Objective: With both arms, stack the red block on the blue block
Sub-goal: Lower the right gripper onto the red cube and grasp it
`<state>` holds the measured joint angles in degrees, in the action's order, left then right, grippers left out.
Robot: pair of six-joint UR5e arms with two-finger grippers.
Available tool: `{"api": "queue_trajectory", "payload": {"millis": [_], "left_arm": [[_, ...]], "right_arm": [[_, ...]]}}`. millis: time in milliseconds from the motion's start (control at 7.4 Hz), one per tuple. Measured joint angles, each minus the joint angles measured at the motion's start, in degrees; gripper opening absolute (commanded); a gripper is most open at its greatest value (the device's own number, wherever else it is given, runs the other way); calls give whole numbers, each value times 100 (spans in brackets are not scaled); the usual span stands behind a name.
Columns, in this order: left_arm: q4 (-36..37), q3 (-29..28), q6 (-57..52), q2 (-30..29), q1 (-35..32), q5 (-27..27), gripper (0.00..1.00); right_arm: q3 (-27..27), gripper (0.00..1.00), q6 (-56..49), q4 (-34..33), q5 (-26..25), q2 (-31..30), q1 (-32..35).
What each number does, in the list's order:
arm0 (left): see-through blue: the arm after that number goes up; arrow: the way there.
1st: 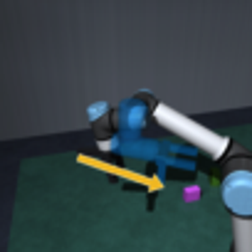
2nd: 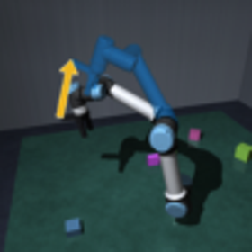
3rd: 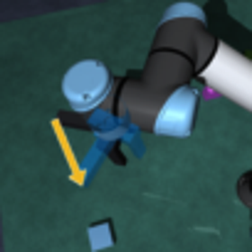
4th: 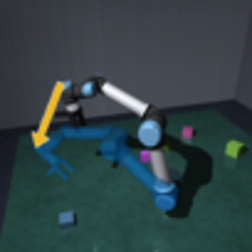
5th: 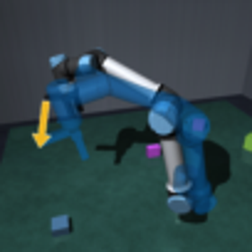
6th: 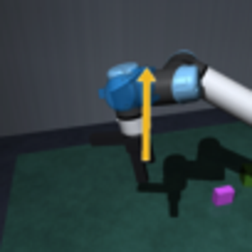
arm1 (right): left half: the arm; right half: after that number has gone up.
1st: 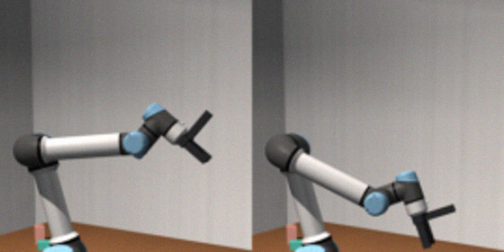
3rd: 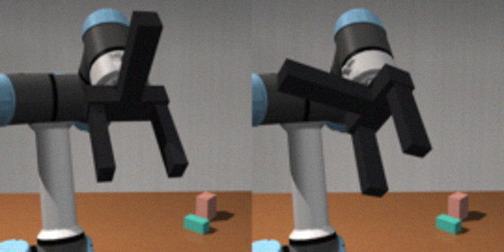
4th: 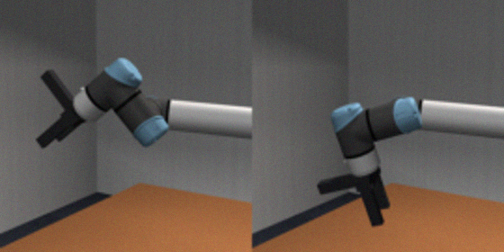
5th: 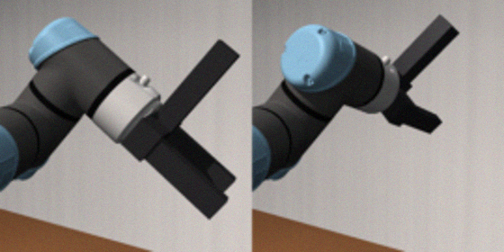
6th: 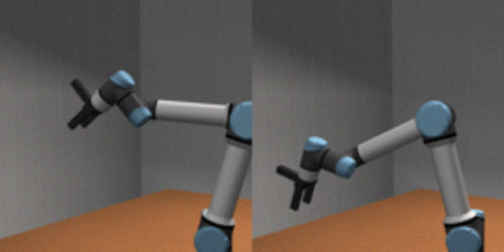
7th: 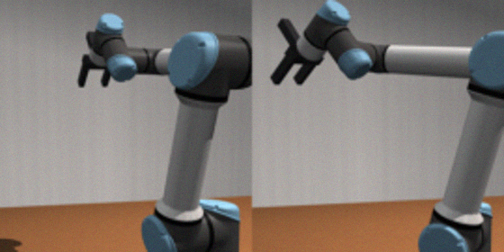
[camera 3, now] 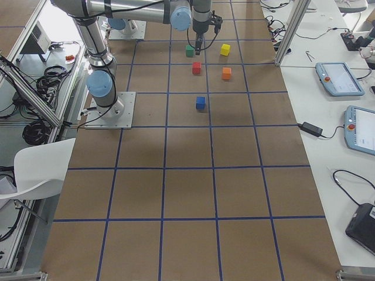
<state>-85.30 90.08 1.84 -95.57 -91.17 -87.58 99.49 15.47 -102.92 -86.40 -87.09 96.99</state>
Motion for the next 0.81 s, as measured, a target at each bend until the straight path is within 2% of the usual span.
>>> {"api": "queue_trajectory", "payload": {"millis": [405,811], "left_arm": [[-305,86,-92,426,238,12,100],[-332,109,62,298,95,264,100]], "right_arm": [[677,100,533,-1516,-84,552,645],[896,99,592,-2134,-222,1029,743]]}}
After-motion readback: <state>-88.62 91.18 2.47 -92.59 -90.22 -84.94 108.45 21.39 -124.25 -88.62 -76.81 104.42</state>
